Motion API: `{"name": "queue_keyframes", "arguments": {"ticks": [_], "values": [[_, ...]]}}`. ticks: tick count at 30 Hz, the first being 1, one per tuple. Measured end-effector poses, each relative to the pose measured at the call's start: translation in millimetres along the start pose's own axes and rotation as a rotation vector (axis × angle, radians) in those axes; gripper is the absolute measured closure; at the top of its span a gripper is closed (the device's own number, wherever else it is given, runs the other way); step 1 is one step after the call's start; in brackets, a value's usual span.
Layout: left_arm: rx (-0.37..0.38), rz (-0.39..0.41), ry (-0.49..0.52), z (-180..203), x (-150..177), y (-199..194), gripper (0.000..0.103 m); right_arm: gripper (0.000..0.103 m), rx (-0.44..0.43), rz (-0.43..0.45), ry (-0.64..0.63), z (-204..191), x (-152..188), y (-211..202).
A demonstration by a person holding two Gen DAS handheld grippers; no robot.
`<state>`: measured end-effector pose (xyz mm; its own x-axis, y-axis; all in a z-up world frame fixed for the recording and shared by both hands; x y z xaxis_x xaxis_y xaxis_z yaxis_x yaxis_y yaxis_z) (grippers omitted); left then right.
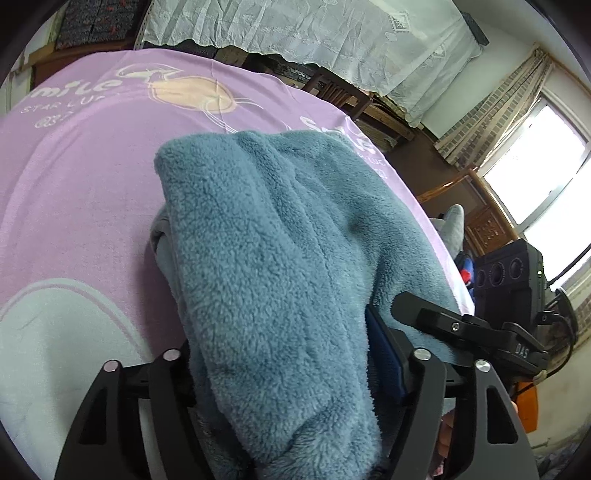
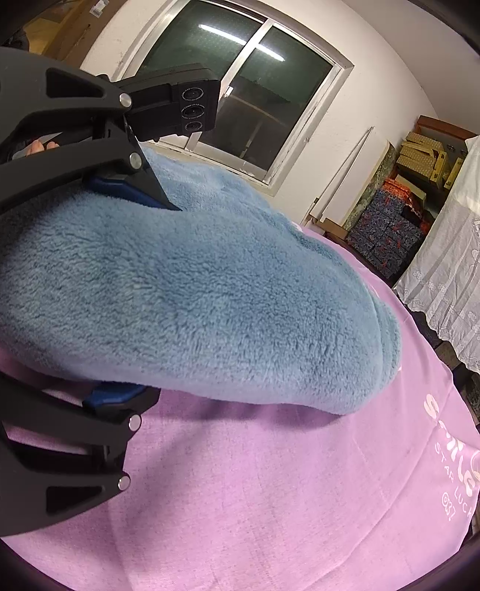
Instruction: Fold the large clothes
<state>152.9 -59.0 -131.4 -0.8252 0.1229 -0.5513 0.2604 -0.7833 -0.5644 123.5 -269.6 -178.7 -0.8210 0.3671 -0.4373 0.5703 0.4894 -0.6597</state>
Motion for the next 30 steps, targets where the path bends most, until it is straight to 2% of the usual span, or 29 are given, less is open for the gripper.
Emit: {"name": "queue_keyframes", "arguments": {"ticks": [2,5,9,11,14,16,19,21,22,23,25,28,30], "values": [[-0.020,0.006,0.003,1,0,-1,0.022,0.024,0.014,0.004,-0.007,-1,-1,0],[-0.059,0.023,0.004,2,0,-4,0.015,0.009,0.092,0.023,-0.015,-6,-1,-2],[-0.152,0.061,0.054,16,7,-13,0.013,0.009,0.142,0.034,-0.006,-6,3,-14],[-0.227,0.081,0.095,28,12,-19,0.011,0.009,0.169,0.051,-0.009,-6,6,-22],[-0.307,0.105,0.133,40,18,-28,0.009,0.009,0.253,0.121,-0.052,-13,14,-43],[-0.362,0.134,0.161,51,24,-38,0.009,0.009,0.352,0.219,-0.122,-27,24,-62],[-0.448,0.186,0.207,65,29,-50,0.009,0.018,0.472,0.345,-0.238,-50,36,-78],[-0.487,0.215,0.217,69,30,-57,0.009,0.033,0.510,0.396,-0.292,-62,42,-83],[-0.497,0.222,0.215,70,30,-59,0.009,0.037,0.514,0.406,-0.307,-66,44,-83],[-0.506,0.224,0.212,70,29,-59,0.009,0.041,0.515,0.408,-0.320,-69,46,-81],[-0.542,0.209,0.205,66,28,-55,0.008,0.044,0.509,0.377,-0.340,-72,47,-72],[-0.594,0.139,0.189,51,29,-38,0.004,0.044,0.508,0.304,-0.334,-65,49,-47],[-0.637,0.130,0.188,43,33,-32,0.003,0.039,0.452,0.255,-0.273,-53,47,-36]]}}
Point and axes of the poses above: each gripper's, at about its wrist camera, not at the fingertips, and y roughly the way its jaws point, z to its right, x to its underside, the point moved 1 cm from there along y, roughly the way its jaws point, and after that the axes turned 14 degrees about x, right-handed, at the moved point
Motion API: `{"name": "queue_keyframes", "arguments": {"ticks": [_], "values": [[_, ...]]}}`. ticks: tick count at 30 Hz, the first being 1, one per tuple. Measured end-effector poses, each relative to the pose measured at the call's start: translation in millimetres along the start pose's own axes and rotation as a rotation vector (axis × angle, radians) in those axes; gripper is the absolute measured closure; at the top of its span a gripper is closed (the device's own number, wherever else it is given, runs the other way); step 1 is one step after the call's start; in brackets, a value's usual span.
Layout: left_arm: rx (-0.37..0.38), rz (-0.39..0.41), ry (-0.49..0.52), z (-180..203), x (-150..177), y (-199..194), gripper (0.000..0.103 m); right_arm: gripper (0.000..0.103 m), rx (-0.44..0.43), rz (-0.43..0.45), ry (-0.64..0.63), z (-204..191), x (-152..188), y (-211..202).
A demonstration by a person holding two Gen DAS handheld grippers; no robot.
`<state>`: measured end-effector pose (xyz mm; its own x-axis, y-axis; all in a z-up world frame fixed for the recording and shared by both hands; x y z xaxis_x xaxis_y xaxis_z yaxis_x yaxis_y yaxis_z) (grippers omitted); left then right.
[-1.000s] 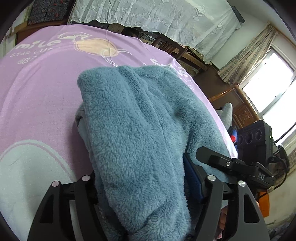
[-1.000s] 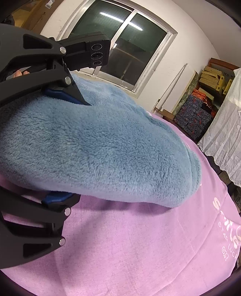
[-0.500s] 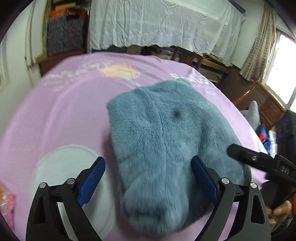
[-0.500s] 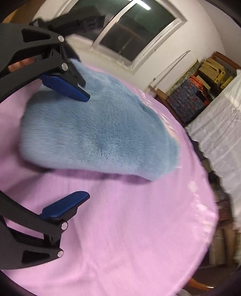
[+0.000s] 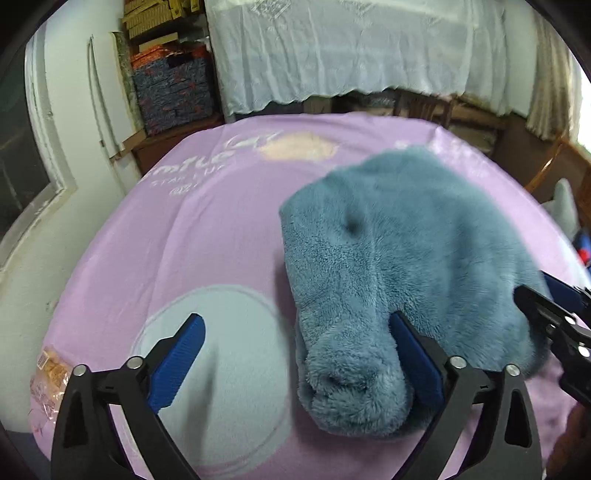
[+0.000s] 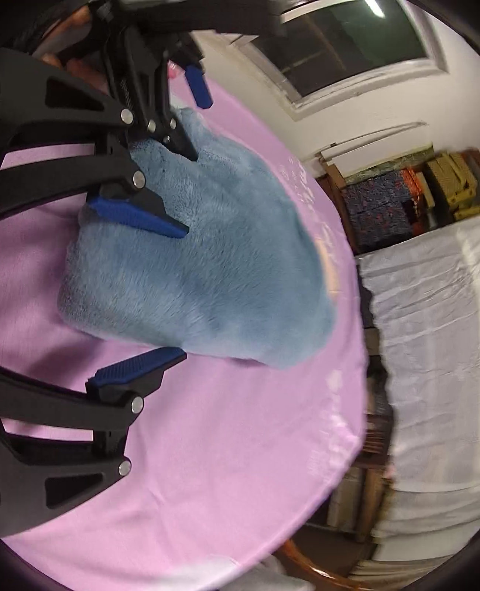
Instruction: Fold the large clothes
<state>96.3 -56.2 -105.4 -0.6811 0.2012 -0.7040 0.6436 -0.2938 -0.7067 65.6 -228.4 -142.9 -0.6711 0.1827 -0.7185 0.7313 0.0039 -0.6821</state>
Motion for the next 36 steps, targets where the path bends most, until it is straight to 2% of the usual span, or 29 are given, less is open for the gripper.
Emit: {"name": "queue_keyframes", "arguments": {"ticks": [4,7,9,11,17,20,26,31,36], "values": [[-0.028,0.017,0.035,5,3,-4,0.003,0.037,-0.042,-0.046,0.059,12,-1,3],[-0.021,0.021,0.029,6,5,-11,0.003,0.034,-0.007,-0.029,0.039,10,0,-8],[-0.020,0.027,0.031,8,6,-18,0.003,0.023,0.042,-0.015,0.009,7,1,-17],[-0.025,0.037,0.040,11,7,-25,0.003,0.018,0.086,-0.003,-0.024,3,2,-26],[-0.026,0.109,0.057,25,10,-67,0.003,0.009,0.137,0.041,-0.078,-1,8,-65],[-0.030,0.166,0.075,35,12,-99,0.003,0.005,0.152,0.109,-0.059,-1,7,-101],[-0.054,0.285,0.105,48,20,-158,0.003,0.005,0.082,0.216,-0.006,2,5,-170],[-0.050,0.353,0.104,54,28,-198,0.003,0.005,0.003,0.253,0.022,-2,5,-212],[-0.085,0.412,0.106,56,32,-222,0.003,0.005,0.010,0.303,-0.015,-13,14,-238]]}}
Point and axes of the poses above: each gripper's, at about its wrist camera, not at the fingertips, and y roughly the way its jaws point, z to its right, x to its underside, the point moved 1 cm from there along y, roughly the way its jaws point, and after that the axes turned 14 degrees about x, right-handed, at the moved point
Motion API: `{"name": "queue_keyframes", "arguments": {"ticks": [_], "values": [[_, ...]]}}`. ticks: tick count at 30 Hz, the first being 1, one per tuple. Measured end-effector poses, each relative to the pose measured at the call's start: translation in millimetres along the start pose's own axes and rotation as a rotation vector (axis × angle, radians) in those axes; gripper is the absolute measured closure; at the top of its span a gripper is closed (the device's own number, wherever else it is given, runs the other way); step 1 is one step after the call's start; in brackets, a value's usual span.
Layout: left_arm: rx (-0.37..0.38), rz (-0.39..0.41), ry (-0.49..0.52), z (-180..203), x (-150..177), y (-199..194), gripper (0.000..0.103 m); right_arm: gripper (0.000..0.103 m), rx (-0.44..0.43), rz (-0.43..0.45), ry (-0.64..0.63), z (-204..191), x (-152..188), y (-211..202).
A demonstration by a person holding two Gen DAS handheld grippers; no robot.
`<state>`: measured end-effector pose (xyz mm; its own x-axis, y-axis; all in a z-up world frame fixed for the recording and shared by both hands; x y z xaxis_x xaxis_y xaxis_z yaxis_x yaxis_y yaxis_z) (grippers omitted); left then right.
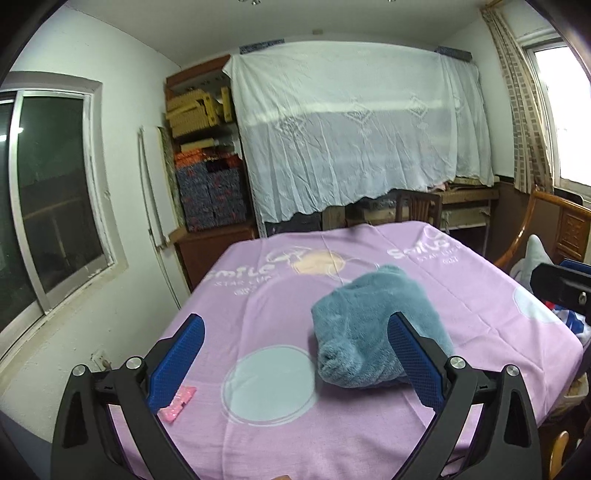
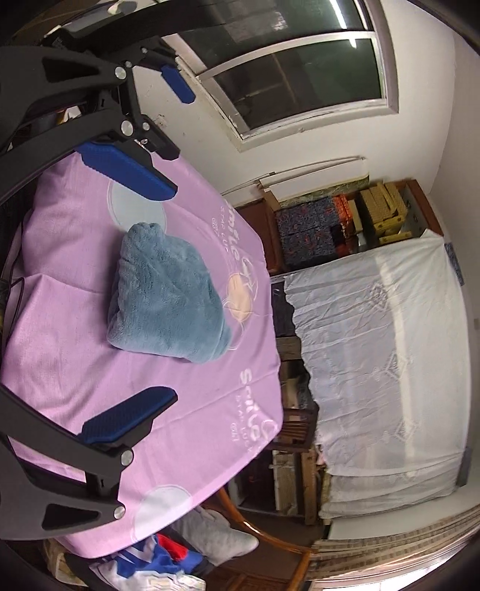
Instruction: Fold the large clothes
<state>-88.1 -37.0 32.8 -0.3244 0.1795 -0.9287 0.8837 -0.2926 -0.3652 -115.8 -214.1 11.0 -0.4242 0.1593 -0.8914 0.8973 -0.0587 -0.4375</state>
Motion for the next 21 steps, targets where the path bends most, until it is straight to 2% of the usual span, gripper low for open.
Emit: {"name": "queue_keyframes", "arguments": {"ticks": [5,12,21], "values": [[-0.004,-0.017,0.007,3,1,5,0.003,0.005,0.010,-0.047,-0.021,-7,12,12],[0.017,-0.104,-0.034,-3,18,30,0.003,0.004,0.046,-0.191,-0.007,-2,38,63],[0.025,-0.155,-0.067,-6,31,43,0.003,0.004,0.055,-0.183,-0.072,-17,47,70]]}}
Point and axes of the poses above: each gripper's, at about its wrist camera, not at the fingertips, and y roughly the way its jaws point, z to its right, x to its underside, the point moved 1 cm from there along y, roughly the way its jaws point, and after that the axes turned 14 degrees about x, right-handed, at the moved point
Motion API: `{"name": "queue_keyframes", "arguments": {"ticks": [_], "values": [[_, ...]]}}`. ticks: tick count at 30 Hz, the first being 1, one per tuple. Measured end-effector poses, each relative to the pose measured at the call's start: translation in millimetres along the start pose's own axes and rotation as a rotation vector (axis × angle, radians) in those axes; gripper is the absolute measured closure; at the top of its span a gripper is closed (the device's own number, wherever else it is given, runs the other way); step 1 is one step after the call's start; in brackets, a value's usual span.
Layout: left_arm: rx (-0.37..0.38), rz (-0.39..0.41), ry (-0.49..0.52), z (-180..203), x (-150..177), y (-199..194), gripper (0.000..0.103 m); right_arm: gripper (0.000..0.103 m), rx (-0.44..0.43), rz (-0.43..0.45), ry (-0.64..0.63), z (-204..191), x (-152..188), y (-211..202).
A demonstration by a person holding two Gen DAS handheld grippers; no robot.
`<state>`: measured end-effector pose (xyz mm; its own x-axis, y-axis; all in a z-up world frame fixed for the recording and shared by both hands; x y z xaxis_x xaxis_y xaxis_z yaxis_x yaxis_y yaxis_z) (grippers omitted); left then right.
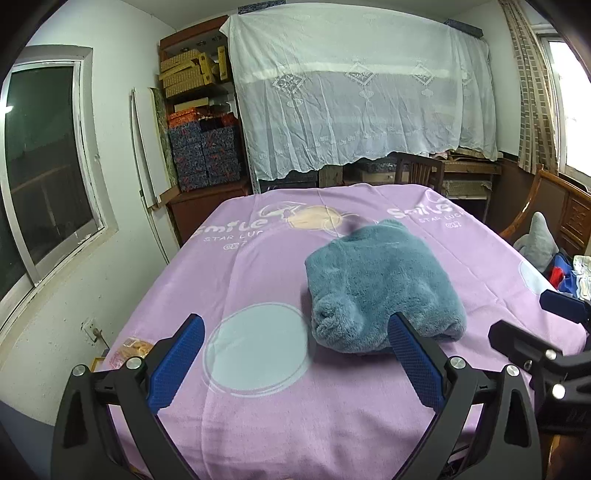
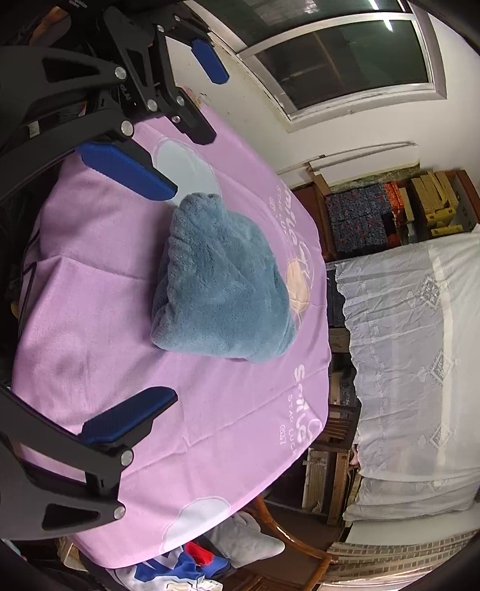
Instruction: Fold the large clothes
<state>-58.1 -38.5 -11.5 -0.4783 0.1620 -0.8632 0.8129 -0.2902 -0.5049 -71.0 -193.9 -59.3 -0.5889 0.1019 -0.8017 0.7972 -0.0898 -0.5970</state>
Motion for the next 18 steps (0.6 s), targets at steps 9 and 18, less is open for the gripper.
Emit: {"name": "queue_keyframes", "arguments": {"ticks": [9,18], "values": [[-0.001,0.008,0.018,7.0,2.7,-2.8,0.003,0.004,-0.010,0.009,-0.006,-2.9,1.1,-2.7],[0.004,0.000,0.010,7.9,3.1,-0.4,0.003,0.004,-0.016,0.000,0.001,-3.1,1.3,-1.3]]}}
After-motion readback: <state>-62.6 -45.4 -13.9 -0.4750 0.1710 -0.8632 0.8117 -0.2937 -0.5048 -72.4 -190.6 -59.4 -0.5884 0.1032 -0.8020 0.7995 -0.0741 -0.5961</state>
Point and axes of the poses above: each gripper's, at about its wrist camera, not at the fingertips, and y roughly the way its jaws point, z to its right, x to its underside, the point moved 1 cm from there along y, roughly the way its jaws point, and after that the axes turned 14 degrees about x, right-handed, at the moved point
